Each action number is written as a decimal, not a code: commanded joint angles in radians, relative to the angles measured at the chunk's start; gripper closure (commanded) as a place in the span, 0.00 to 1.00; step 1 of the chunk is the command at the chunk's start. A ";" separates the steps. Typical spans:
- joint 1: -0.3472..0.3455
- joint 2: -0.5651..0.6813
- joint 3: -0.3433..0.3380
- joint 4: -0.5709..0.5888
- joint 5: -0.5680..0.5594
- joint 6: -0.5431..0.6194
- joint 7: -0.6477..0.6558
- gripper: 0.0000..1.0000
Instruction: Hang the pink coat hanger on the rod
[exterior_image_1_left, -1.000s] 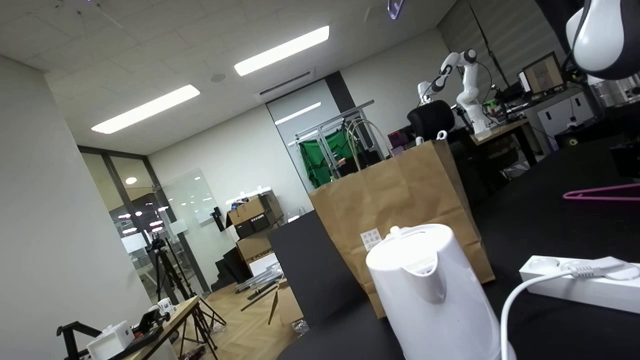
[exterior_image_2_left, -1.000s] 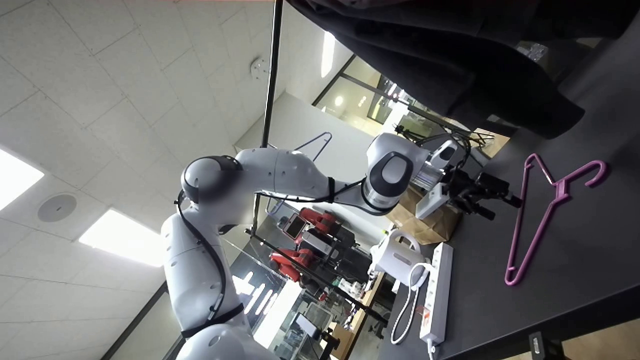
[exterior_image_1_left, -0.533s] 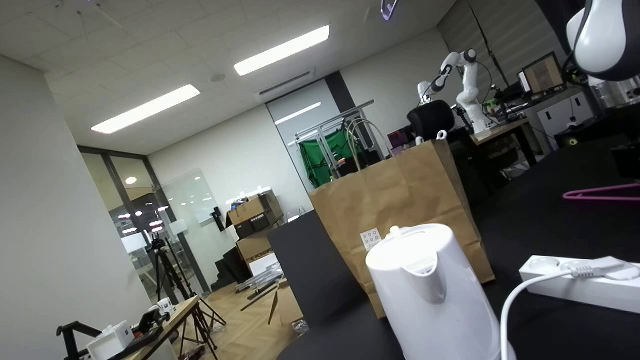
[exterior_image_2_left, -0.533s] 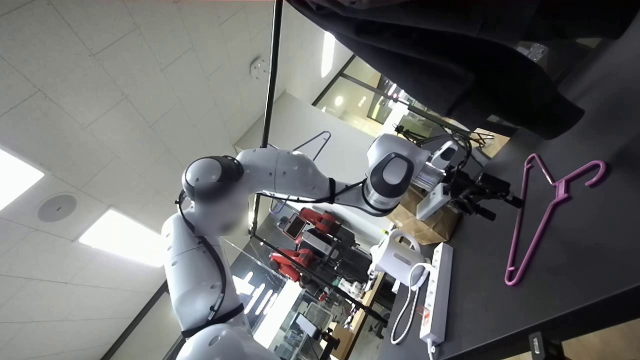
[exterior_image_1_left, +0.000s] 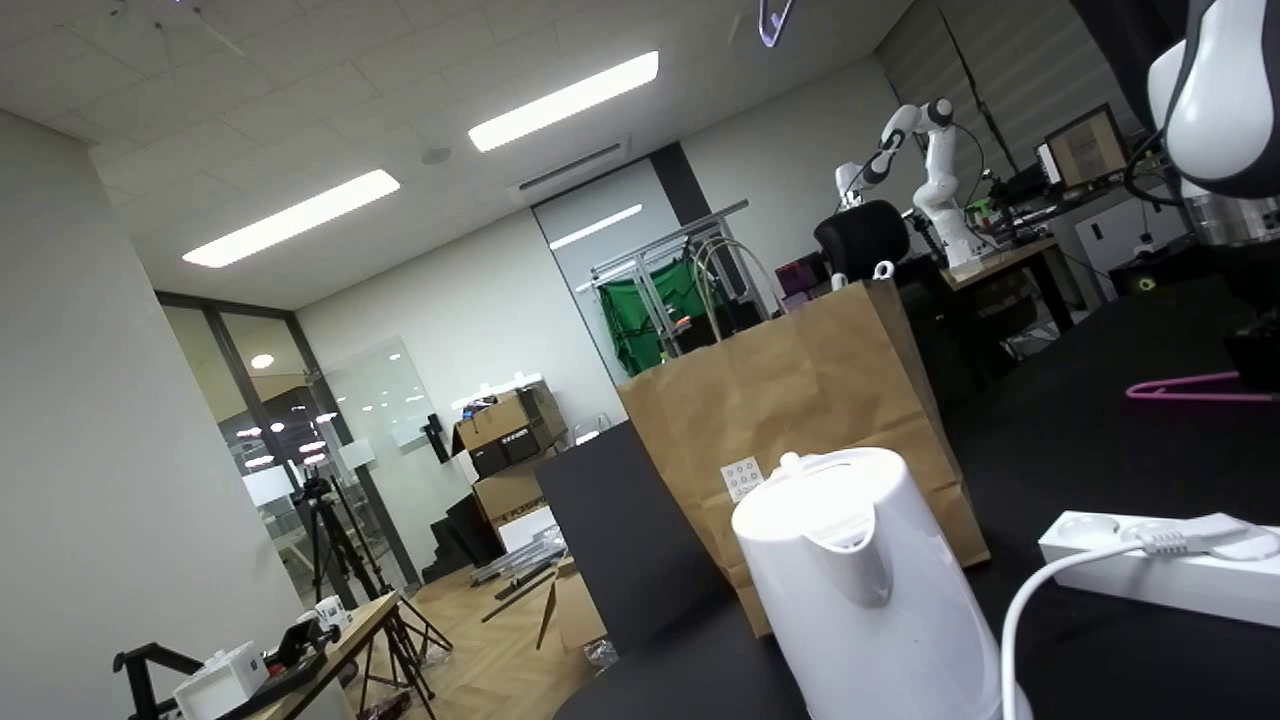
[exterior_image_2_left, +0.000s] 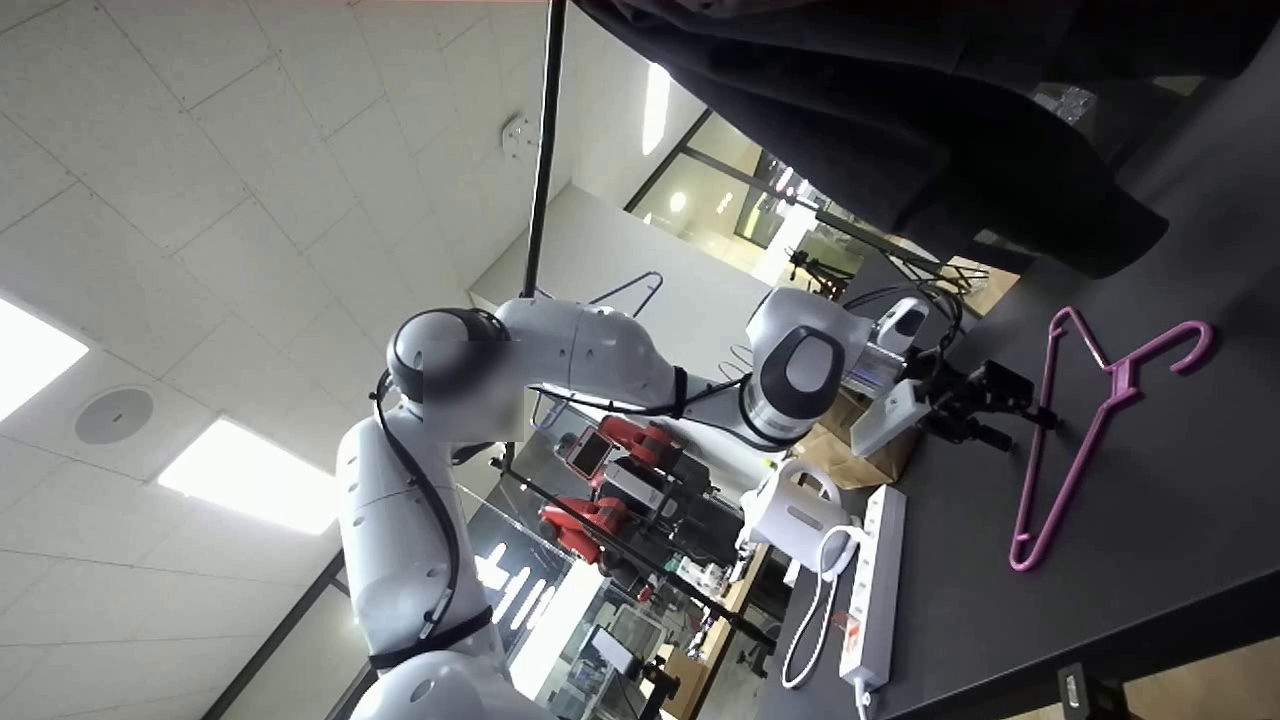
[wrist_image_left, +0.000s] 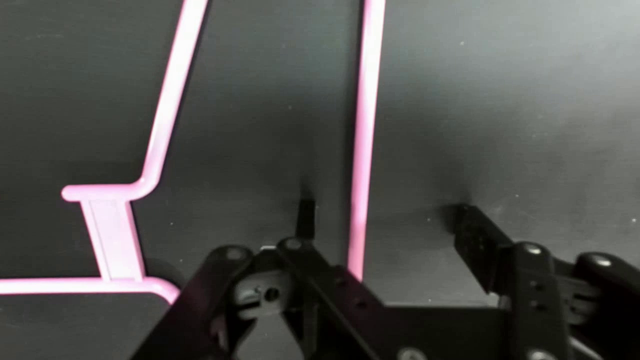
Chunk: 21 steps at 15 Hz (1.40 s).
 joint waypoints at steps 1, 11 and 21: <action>-0.023 0.015 0.021 0.000 -0.005 0.045 -0.012 0.55; 0.030 0.006 -0.047 0.015 -0.028 0.001 0.047 0.96; 0.089 -0.033 -0.111 0.003 -0.091 -0.071 0.052 0.38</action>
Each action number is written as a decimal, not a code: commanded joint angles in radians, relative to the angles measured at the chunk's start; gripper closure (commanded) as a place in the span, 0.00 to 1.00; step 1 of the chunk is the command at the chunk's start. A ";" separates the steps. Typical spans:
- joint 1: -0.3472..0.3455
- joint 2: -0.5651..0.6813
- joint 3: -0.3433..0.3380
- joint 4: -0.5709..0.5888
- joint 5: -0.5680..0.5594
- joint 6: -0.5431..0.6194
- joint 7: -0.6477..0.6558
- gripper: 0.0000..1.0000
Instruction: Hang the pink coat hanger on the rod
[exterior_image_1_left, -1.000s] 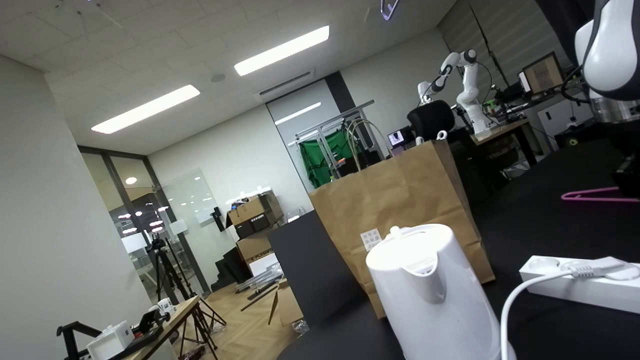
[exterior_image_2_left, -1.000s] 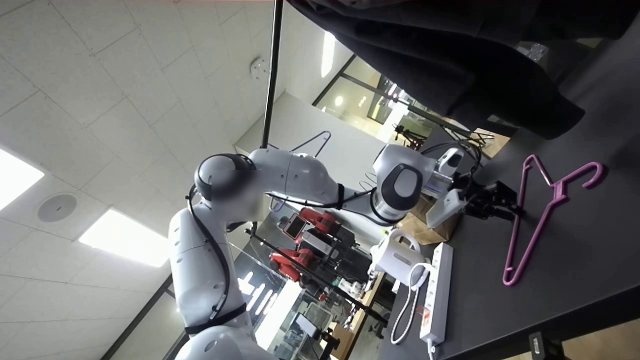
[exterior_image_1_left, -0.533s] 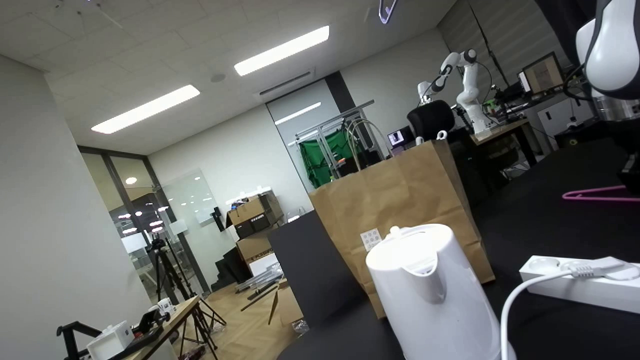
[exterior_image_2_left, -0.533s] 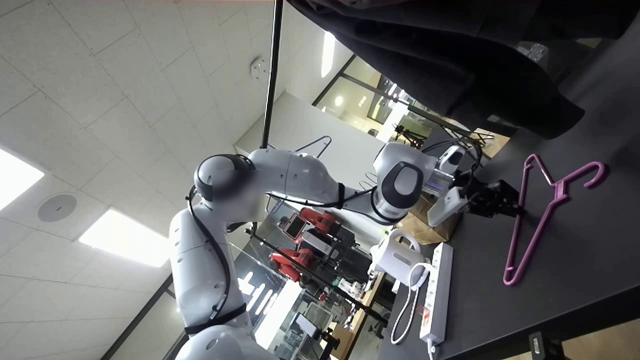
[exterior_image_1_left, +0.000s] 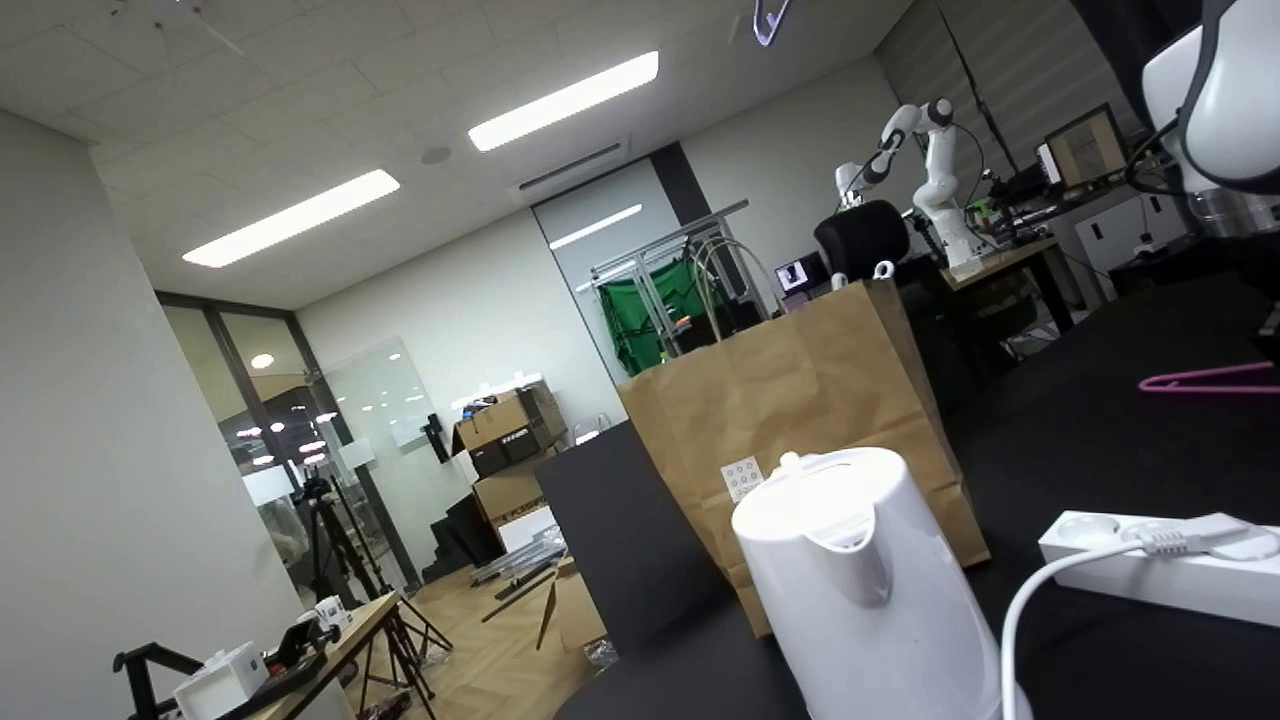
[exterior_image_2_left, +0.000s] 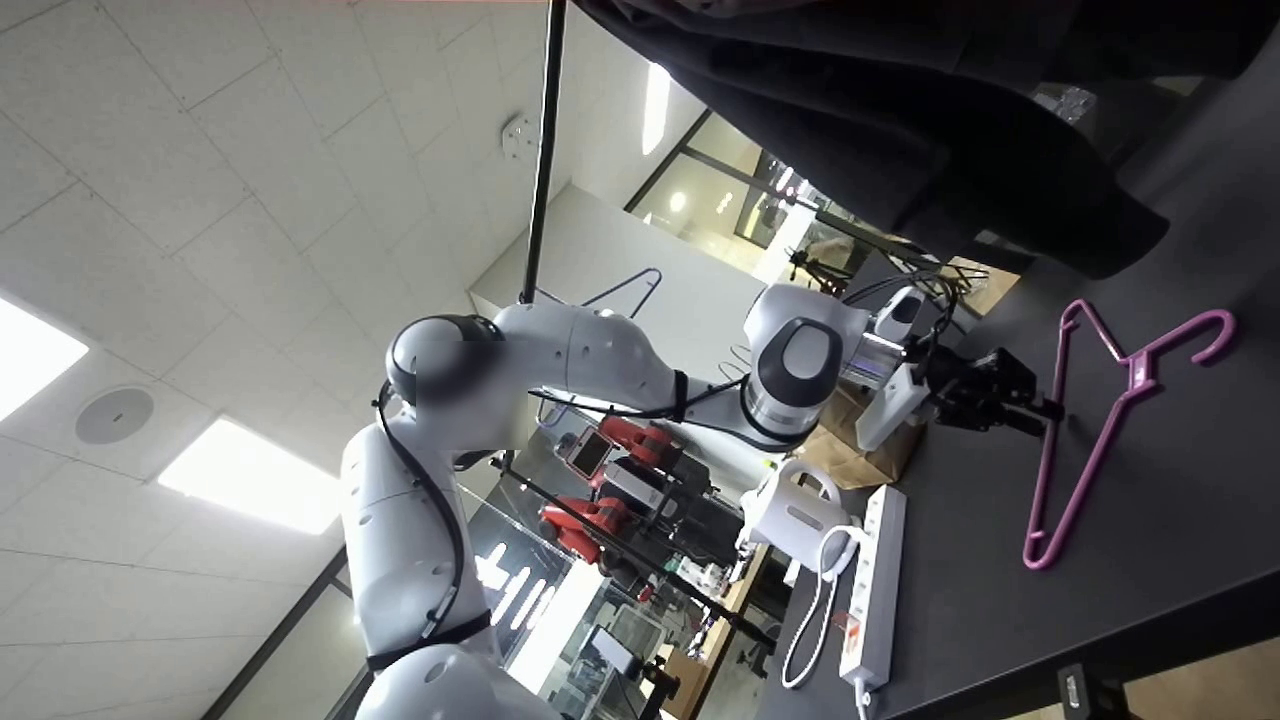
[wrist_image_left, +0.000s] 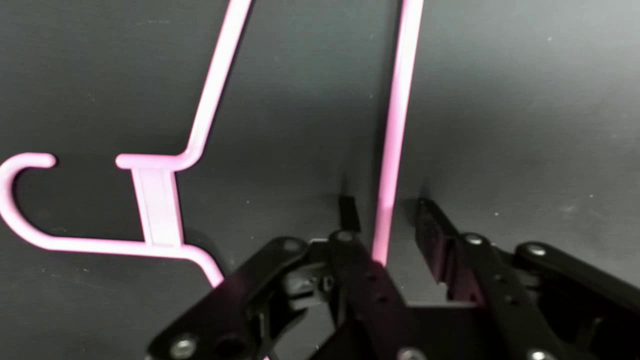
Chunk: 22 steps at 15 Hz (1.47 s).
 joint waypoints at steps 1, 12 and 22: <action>-0.021 -0.030 0.028 0.003 -0.015 -0.080 0.005 0.32; -0.051 -0.024 0.044 0.028 -0.004 -0.157 0.006 0.72; -0.085 -0.040 0.053 0.040 0.020 -0.217 0.000 0.98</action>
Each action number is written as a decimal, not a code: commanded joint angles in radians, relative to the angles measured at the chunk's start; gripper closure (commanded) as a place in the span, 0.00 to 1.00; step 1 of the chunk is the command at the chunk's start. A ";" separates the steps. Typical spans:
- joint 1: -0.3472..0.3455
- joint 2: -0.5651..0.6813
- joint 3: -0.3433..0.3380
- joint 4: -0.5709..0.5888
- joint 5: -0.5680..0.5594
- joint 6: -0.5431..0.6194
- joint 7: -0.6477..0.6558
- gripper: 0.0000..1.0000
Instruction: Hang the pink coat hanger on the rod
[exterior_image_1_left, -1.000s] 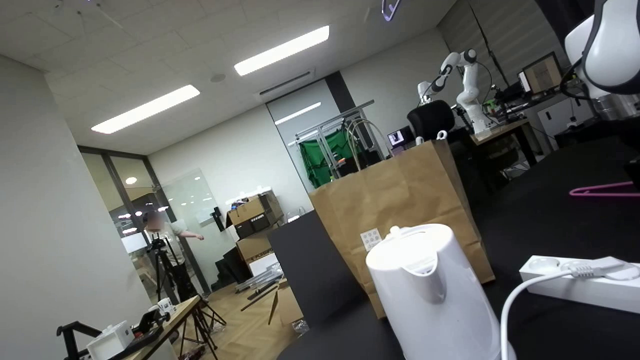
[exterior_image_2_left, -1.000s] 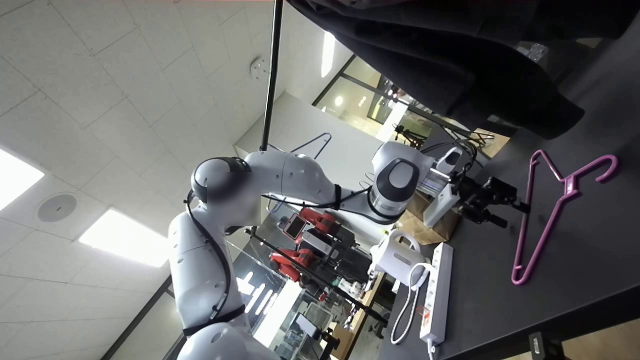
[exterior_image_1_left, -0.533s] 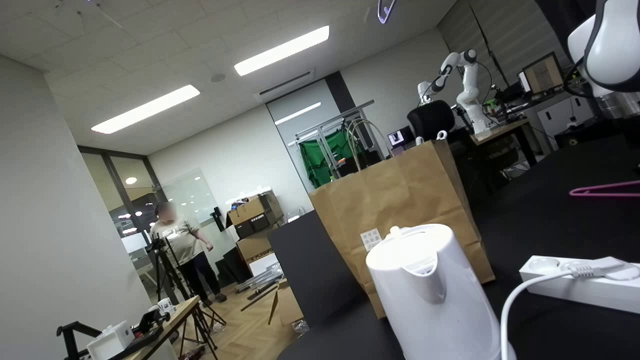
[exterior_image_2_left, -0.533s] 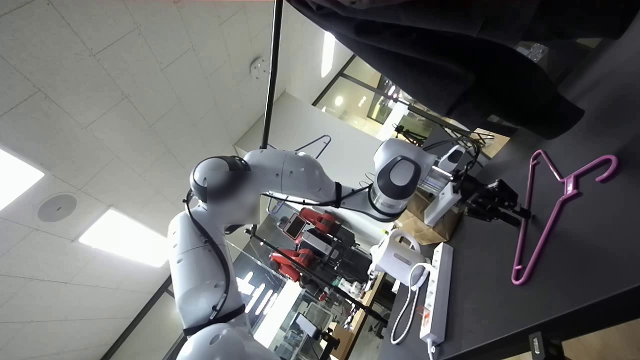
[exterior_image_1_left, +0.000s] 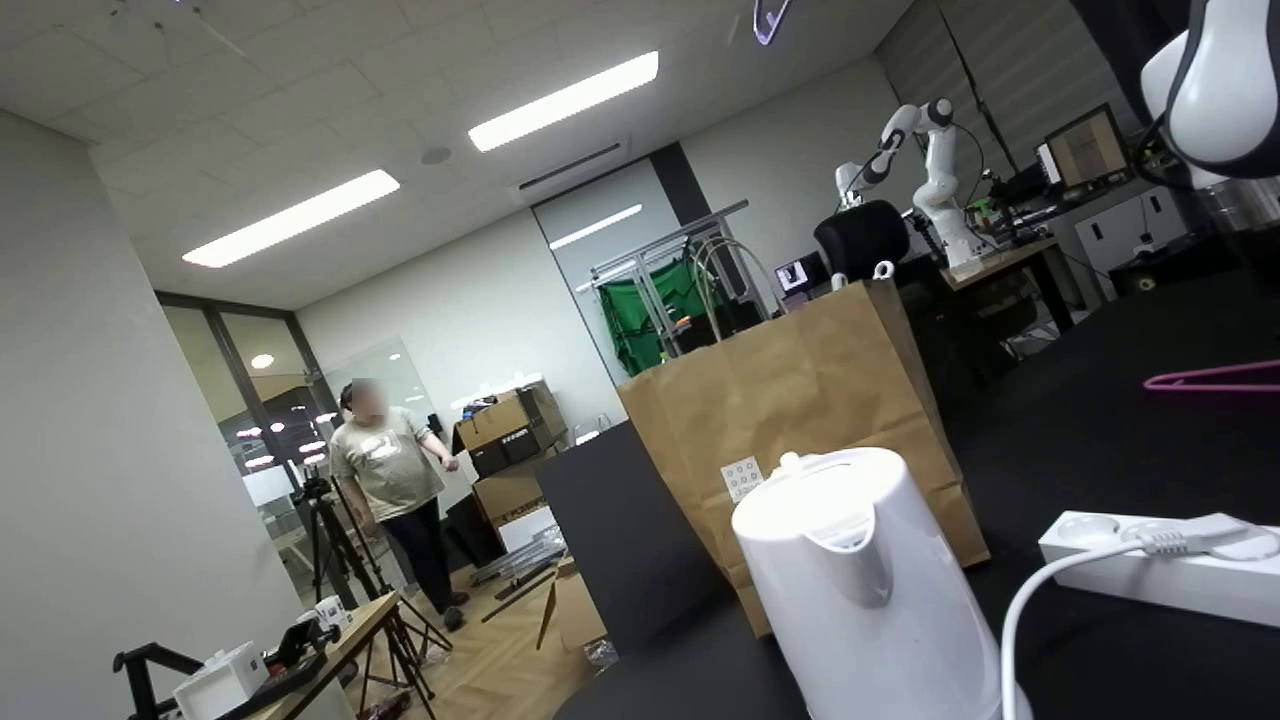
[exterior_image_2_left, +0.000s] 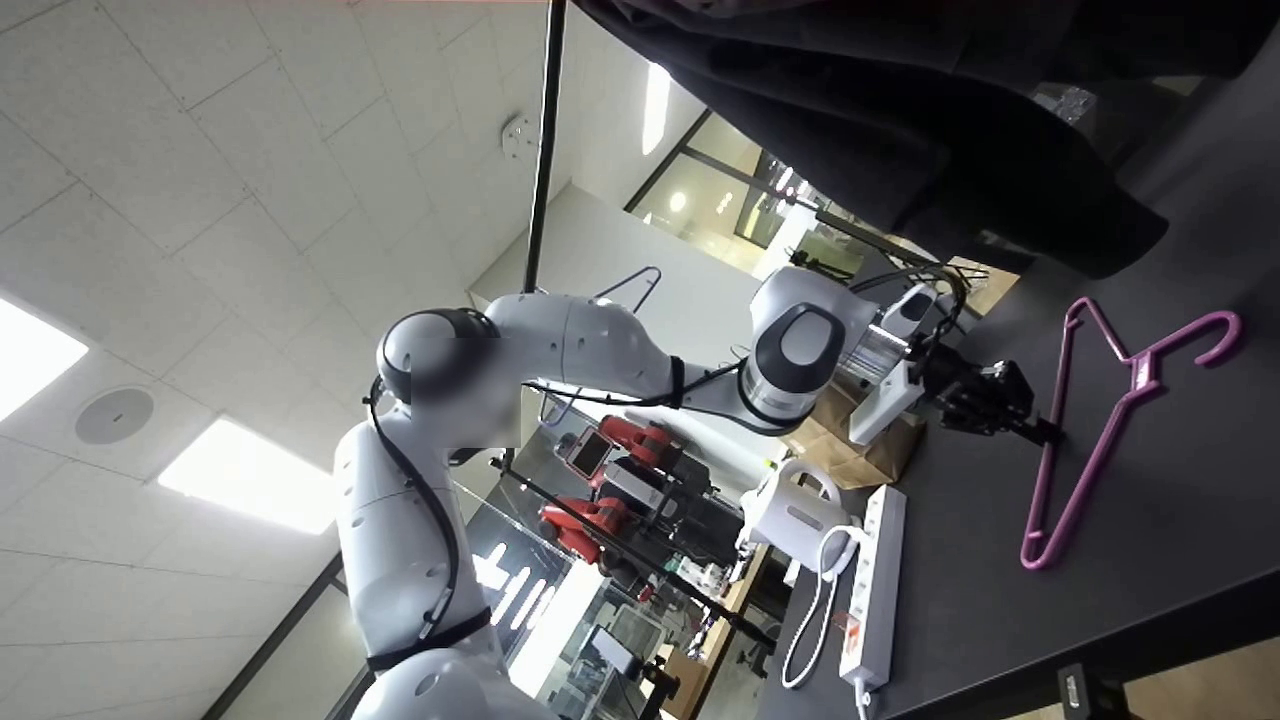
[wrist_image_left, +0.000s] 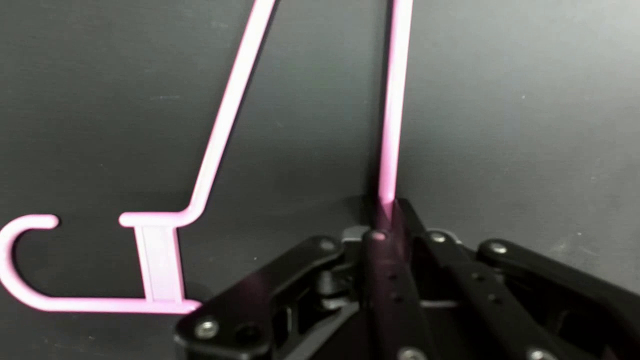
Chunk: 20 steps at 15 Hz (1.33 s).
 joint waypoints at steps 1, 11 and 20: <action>-0.004 -0.036 -0.005 0.011 -0.016 -0.076 0.006 0.98; 0.265 -0.251 -0.212 -0.130 -0.525 -0.030 0.148 0.98; 0.247 -0.441 -0.075 -0.328 -0.695 -0.099 0.148 0.98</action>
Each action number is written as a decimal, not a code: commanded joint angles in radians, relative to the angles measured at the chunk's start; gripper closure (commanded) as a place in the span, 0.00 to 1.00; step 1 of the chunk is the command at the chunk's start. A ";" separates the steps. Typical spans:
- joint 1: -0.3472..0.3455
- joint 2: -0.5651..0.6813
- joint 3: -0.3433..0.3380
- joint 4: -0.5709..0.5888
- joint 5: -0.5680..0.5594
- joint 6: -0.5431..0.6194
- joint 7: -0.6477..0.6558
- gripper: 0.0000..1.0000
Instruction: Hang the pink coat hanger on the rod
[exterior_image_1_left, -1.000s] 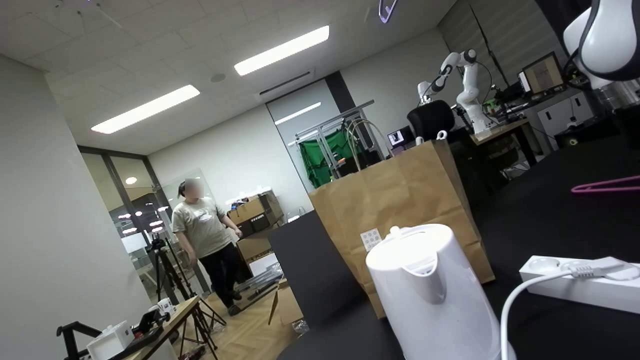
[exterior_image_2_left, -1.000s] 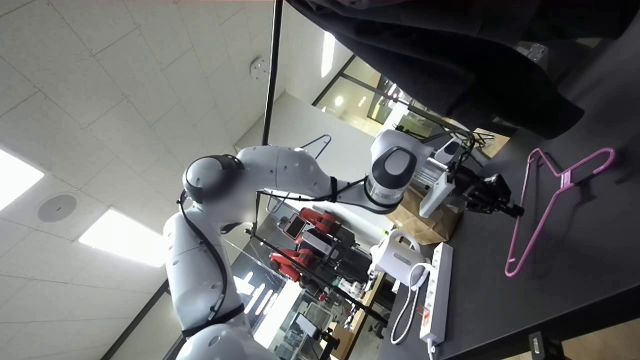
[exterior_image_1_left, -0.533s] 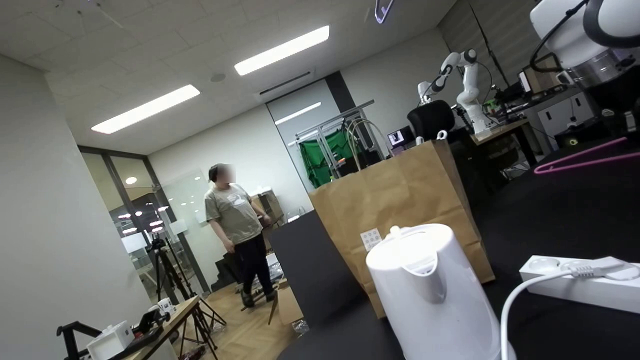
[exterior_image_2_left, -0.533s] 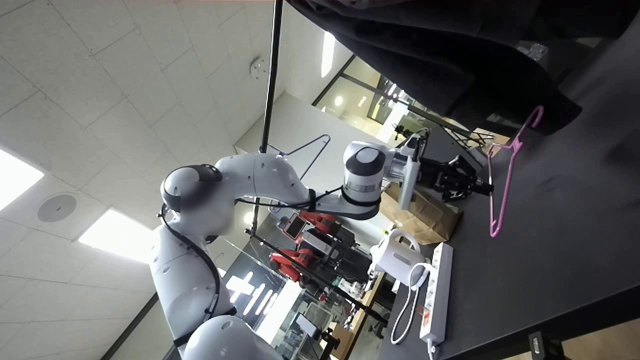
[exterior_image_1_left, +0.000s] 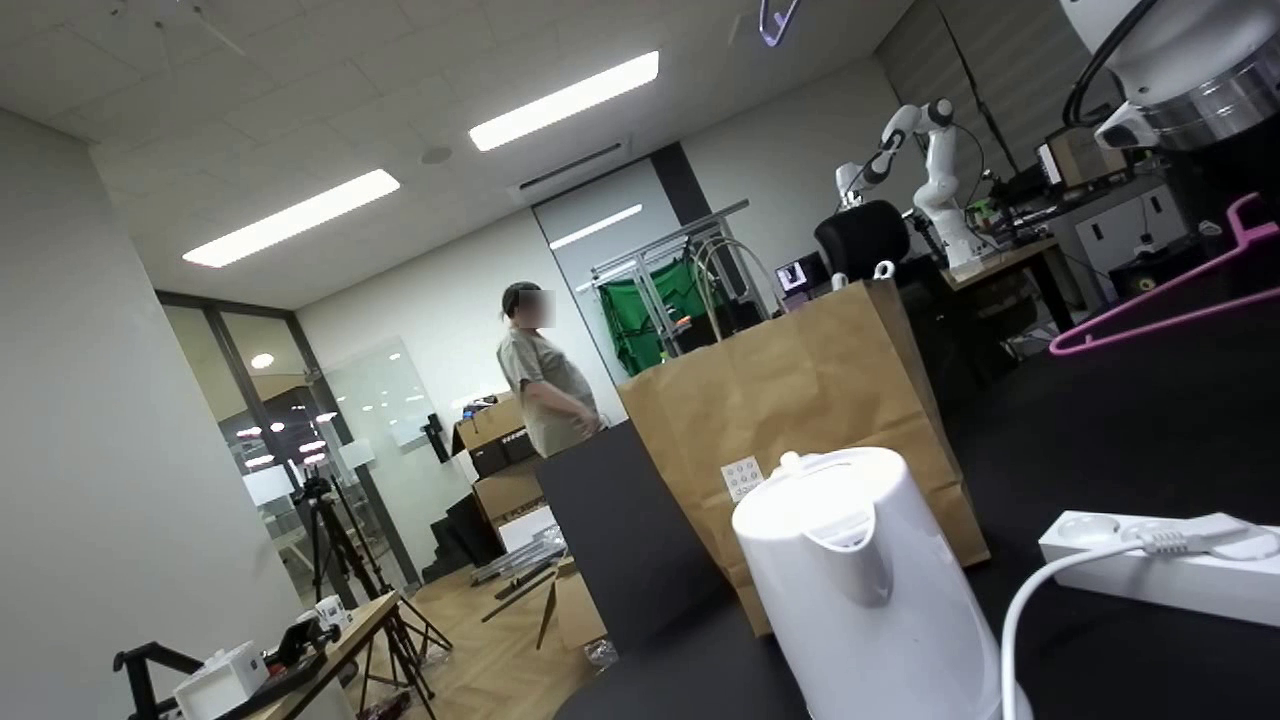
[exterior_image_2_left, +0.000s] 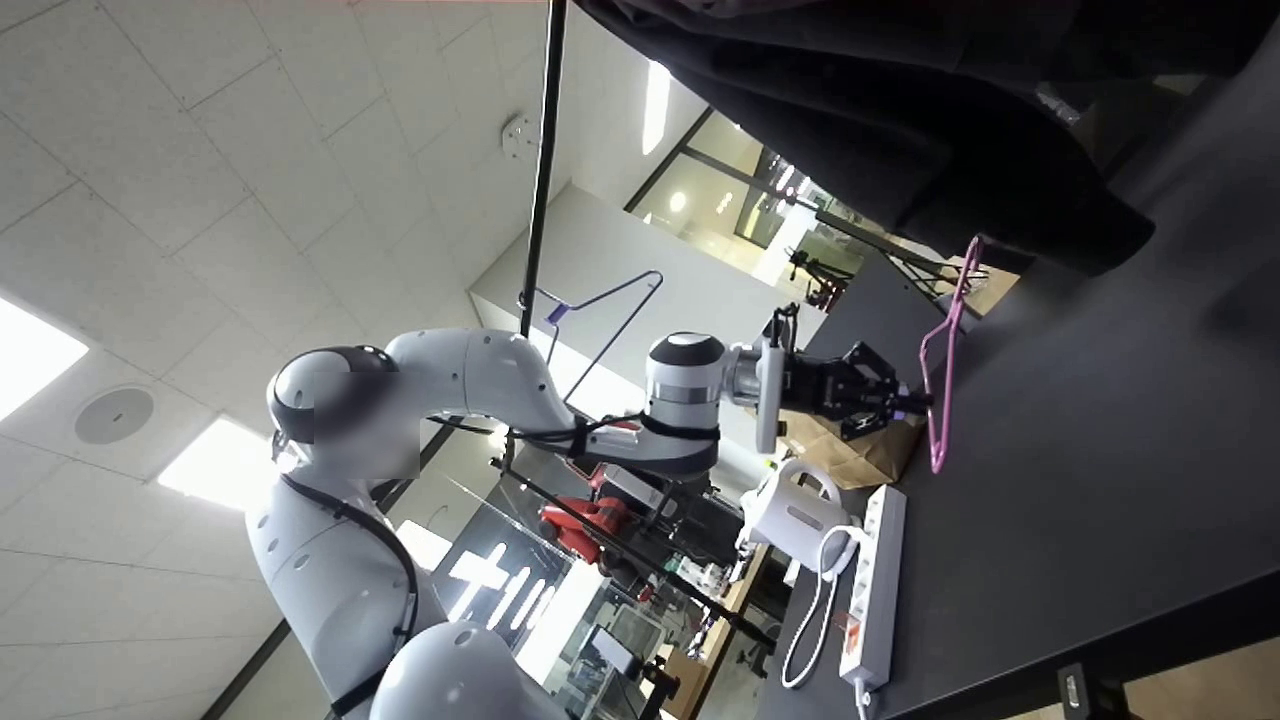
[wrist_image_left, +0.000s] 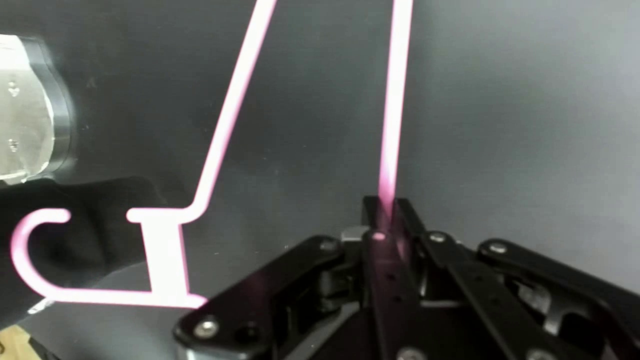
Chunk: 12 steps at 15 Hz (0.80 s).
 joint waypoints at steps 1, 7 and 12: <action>-0.048 -0.096 0.104 -0.104 0.073 -0.043 -0.091 0.98; -0.055 -0.116 0.157 -0.117 0.053 -0.137 -0.058 0.98; -0.067 -0.091 0.167 -0.106 0.049 -0.120 -0.072 0.92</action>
